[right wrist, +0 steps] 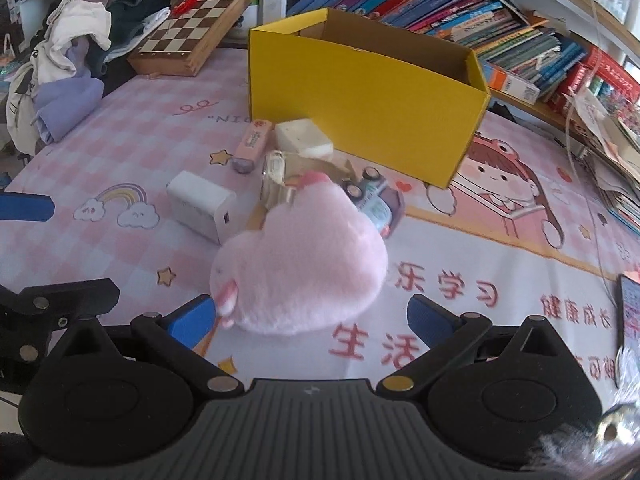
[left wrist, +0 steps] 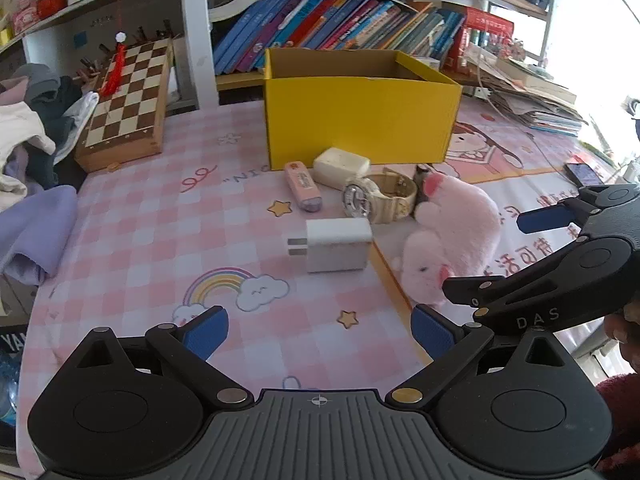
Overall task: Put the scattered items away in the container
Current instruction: 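Grasp the pink plush pig with the right gripper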
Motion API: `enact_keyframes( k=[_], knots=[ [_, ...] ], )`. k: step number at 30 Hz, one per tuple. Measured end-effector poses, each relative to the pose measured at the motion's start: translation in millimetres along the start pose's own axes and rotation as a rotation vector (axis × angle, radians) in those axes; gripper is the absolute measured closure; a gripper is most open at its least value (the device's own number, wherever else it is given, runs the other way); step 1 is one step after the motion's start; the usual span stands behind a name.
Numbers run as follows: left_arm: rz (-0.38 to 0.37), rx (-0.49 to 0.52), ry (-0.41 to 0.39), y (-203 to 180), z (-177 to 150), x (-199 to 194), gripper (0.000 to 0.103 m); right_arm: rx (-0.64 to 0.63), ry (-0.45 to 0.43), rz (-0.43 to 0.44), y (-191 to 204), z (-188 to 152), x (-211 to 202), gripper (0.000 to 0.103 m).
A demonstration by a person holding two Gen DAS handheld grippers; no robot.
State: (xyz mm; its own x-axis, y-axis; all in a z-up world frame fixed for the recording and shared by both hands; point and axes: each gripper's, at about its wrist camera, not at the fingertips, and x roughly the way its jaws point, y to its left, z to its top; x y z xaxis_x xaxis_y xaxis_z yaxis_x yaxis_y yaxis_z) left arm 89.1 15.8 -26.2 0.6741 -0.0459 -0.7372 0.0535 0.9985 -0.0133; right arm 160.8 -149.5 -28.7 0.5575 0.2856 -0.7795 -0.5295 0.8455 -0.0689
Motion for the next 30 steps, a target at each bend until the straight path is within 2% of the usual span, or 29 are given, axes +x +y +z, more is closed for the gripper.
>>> enact_keyframes(
  k=[5, 11, 18, 25, 30],
  knots=[
    [0.02, 0.002, 0.01, 1, 5, 5, 0.004, -0.007, 0.016, 0.045, -1, 11, 13, 0.0],
    [0.032, 0.0, 0.024, 2, 9, 11, 0.004, -0.012, 0.029, 0.06, -2, 18, 25, 0.002],
    [0.018, -0.016, 0.04, 0, 13, 21, 0.004, -0.032, 0.014, 0.075, -5, 20, 21, 0.016],
    [-0.018, -0.015, 0.027, -8, 19, 31, 0.004, 0.0, -0.017, 0.023, -22, 16, 6, 0.018],
    [-0.015, -0.015, 0.026, -13, 24, 44, 0.004, 0.05, -0.001, -0.012, -41, 6, 1, 0.017]
  ],
)
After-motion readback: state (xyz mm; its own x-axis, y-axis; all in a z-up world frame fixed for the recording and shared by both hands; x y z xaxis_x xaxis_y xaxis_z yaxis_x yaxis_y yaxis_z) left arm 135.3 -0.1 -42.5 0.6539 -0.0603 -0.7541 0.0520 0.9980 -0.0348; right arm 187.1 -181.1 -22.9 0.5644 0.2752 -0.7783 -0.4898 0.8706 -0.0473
